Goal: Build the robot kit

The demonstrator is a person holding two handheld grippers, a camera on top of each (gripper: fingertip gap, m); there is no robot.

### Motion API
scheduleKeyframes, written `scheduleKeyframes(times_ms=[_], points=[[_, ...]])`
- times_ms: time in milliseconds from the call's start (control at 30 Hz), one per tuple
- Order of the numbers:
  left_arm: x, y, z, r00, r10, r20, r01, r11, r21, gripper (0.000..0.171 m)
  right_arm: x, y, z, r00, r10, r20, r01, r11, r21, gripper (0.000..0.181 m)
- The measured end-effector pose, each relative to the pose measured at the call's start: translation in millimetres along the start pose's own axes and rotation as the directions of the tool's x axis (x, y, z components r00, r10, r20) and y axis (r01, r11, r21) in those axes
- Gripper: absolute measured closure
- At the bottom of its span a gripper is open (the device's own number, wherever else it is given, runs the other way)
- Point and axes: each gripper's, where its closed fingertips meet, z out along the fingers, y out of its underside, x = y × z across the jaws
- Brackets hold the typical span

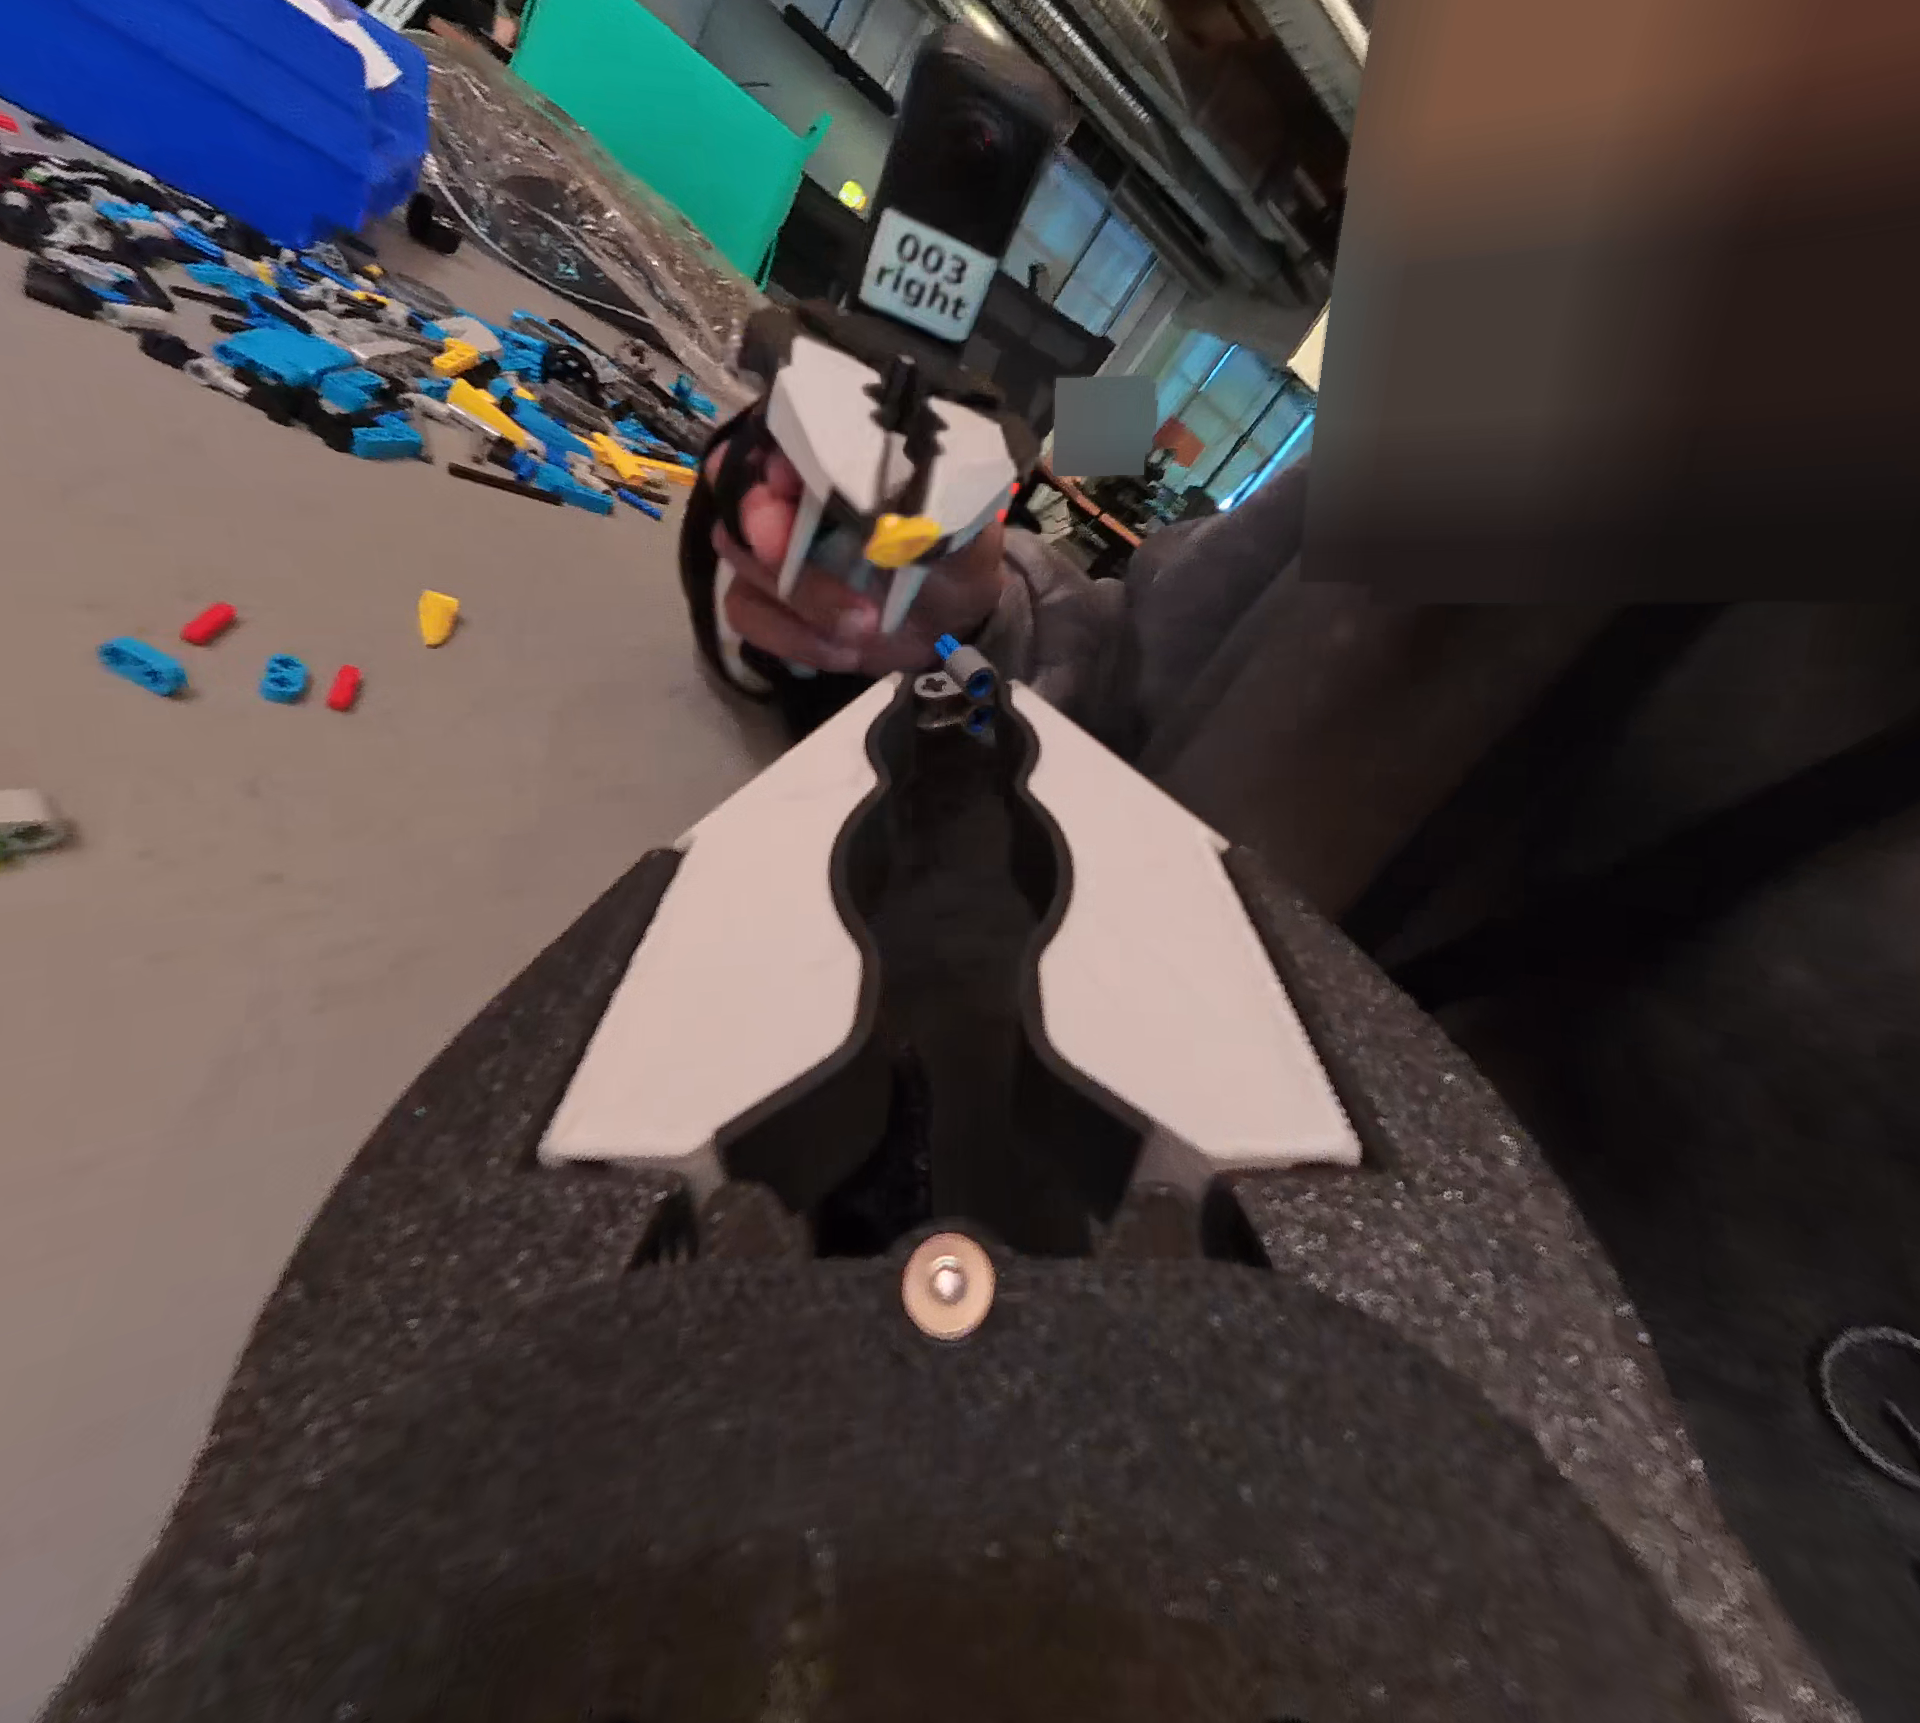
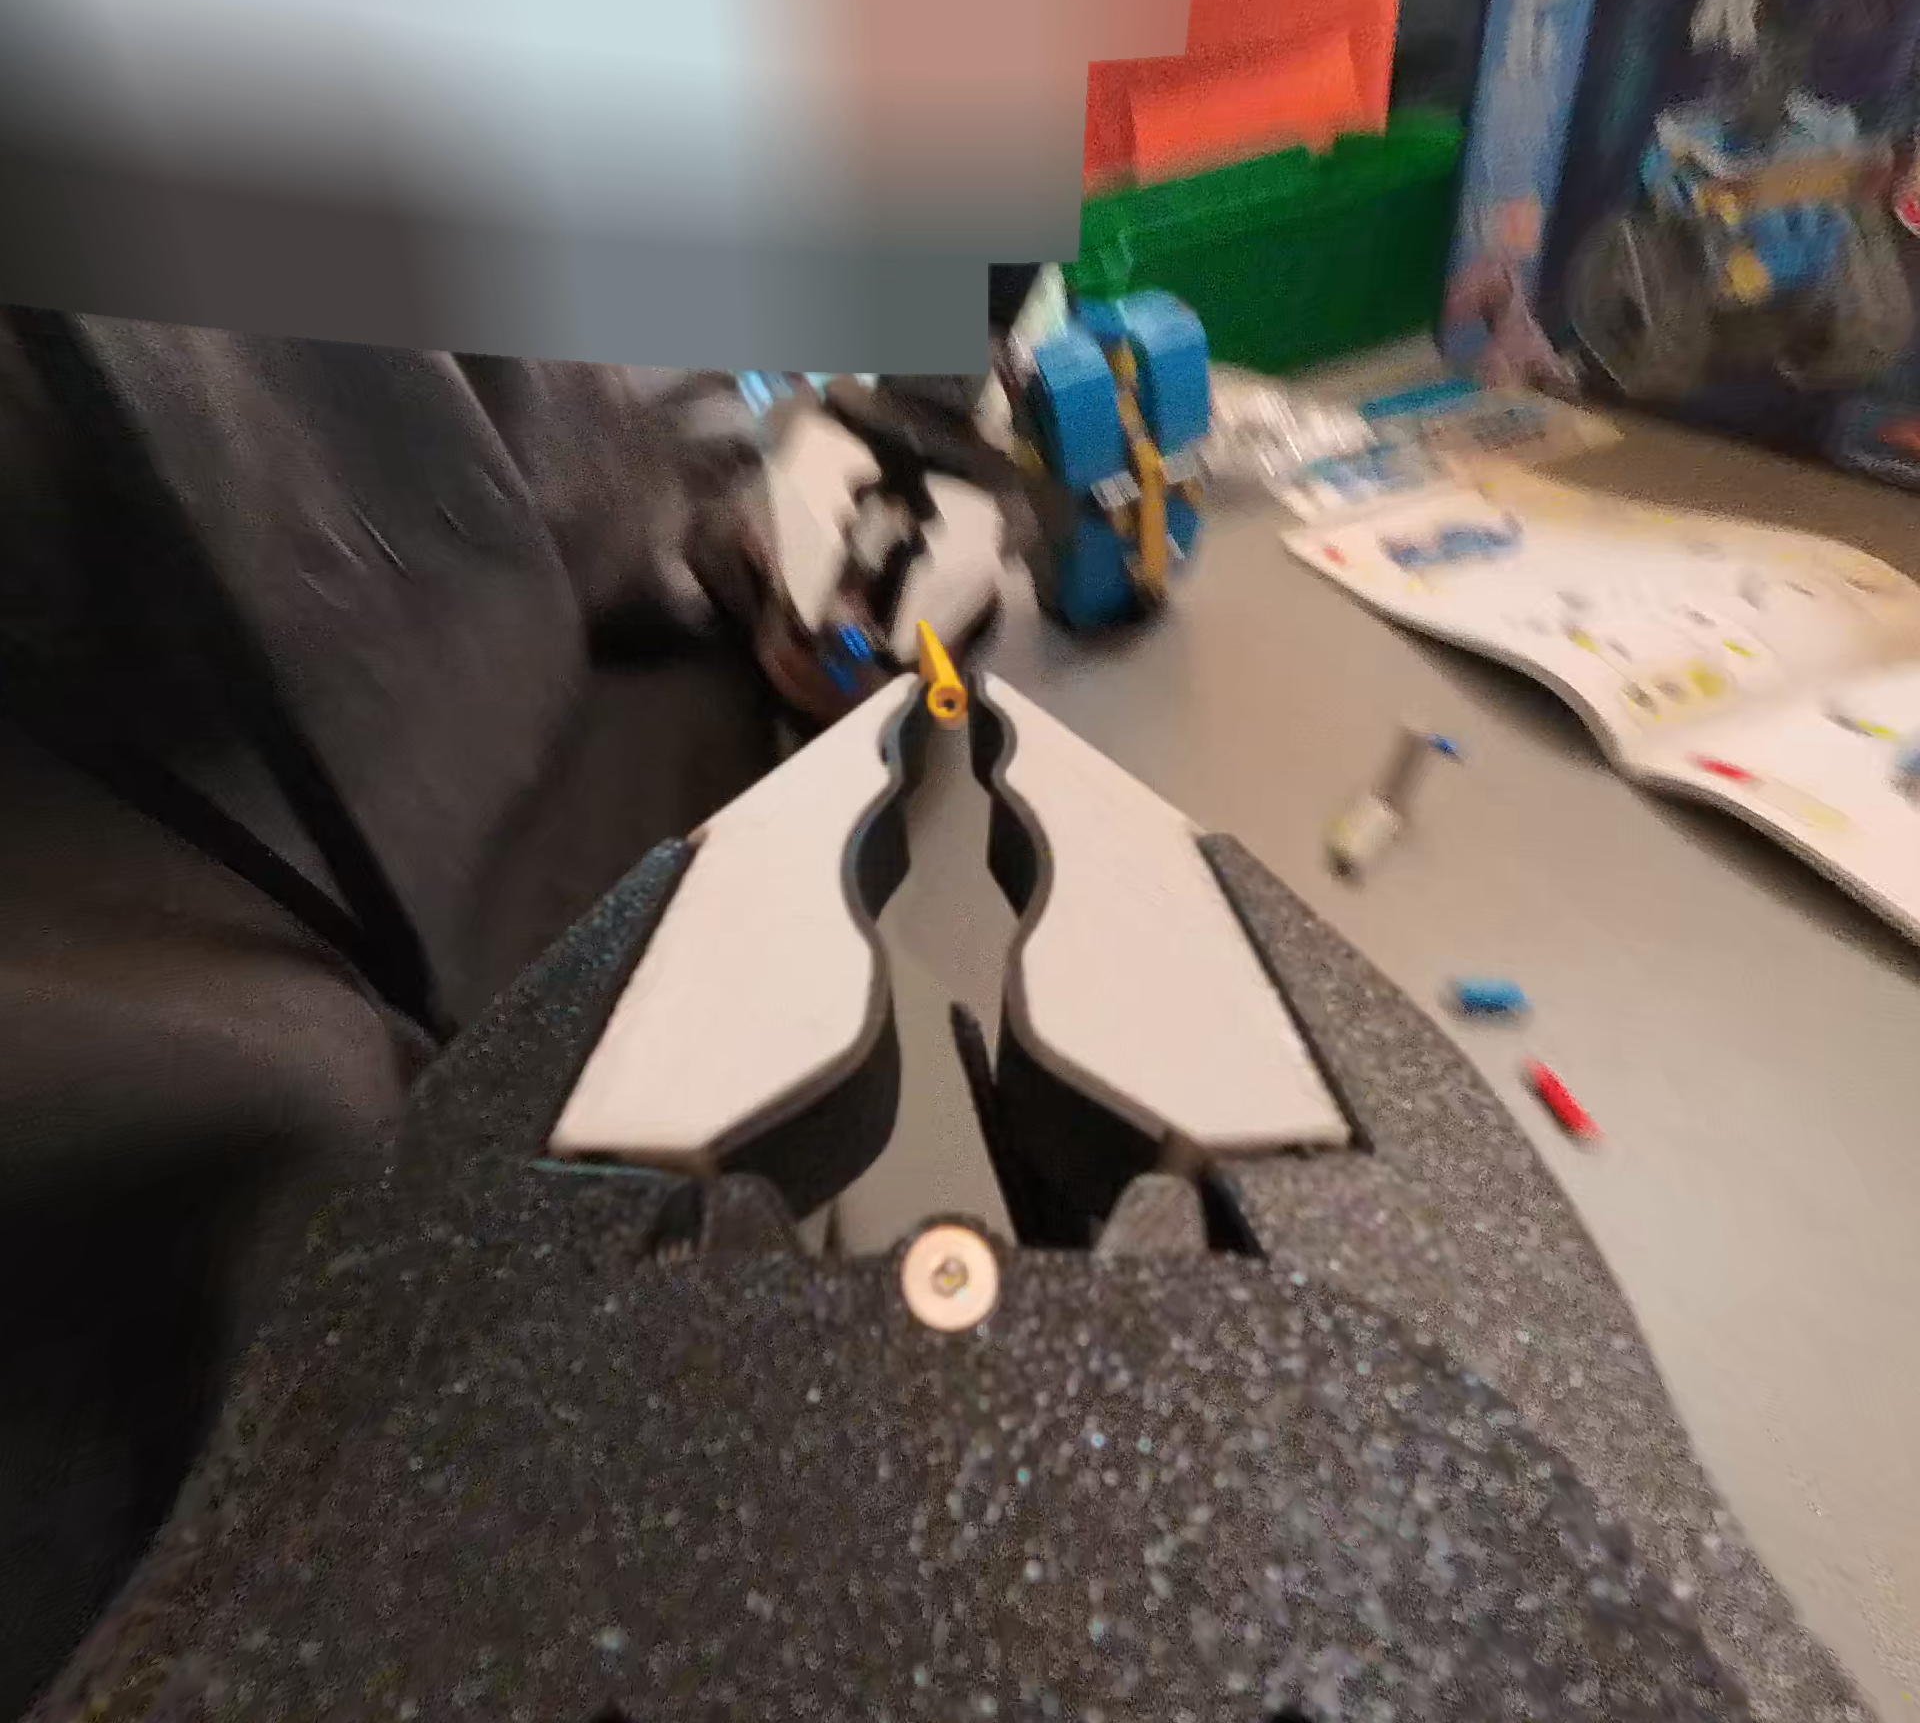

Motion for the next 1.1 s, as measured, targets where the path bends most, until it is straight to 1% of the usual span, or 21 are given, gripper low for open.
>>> scheduleKeyframes(times_ms=[33,67,167,267,400,600,700,867,967,1100], points=[[2.5,-0.4,0.2,1.0,-0.01,-0.017,0.01,1.0,0.006,0.158,-8.3,-9.3,4.9,0.998,0.048,0.046,-0.051,0.996,0.074,0.175],[4.9,-1.5,0.0,0.999,-0.02,-0.035,0.021,1.0,0.015,0.158,-13.4,-11.7,9.8,0.994,0.079,0.076,-0.086,0.991,0.1,0.175],[10.8,-4.0,-0.5,0.997,-0.028,-0.074,0.03,0.999,0.032,0.158,-15.7,-20.0,15.4,0.992,0.1,0.082,-0.113,0.98,0.164,0.175],[13.8,-10.3,-2.4,0.997,0.007,-0.075,-0.002,0.997,0.071,0.158,-25.4,-23.2,17.9,0.978,0.129,0.167,-0.158,0.972,0.175,0.175],[23.4,-17.2,-5.1,0.993,0.052,-0.104,-0.04,0.993,0.114,0.158,-31.8,-27.0,22.4,0.979,0.086,0.184,-0.121,0.975,0.188,0.175],[29.4,-24.6,-9.1,0.989,0.026,-0.148,-0.003,0.988,0.154,0.158,-35.9,-36.7,28.5,0.976,0.039,0.212,-0.091,0.966,0.242,0.175],[34.4,-27.8,-11.0,0.979,-0.013,-0.203,0.048,0.984,0.169,0.158,-39.6,-40.9,29.5,0.976,-0.046,0.212,-0.02,0.954,0.301,0.175],[51.0,-29.4,-13.8,0.951,-0.028,-0.309,0.085,0.982,0.171,0.158,-55.2,-49.9,31.3,0.957,-0.196,0.213,0.101,0.917,0.387,0.175],[56.7,-29.8,-15.6,0.941,-0.026,-0.338,0.089,0.981,0.171,0.158,-60.8,-52.7,32.8,0.948,-0.225,0.223,0.121,0.907,0.403,0.175],[58.3,-29.8,-16.8,0.938,-0.025,-0.347,0.089,0.981,0.17,0.158,-62.0,-51.6,33.6,0.943,-0.247,0.223,0.145,0.908,0.393,0.175]])
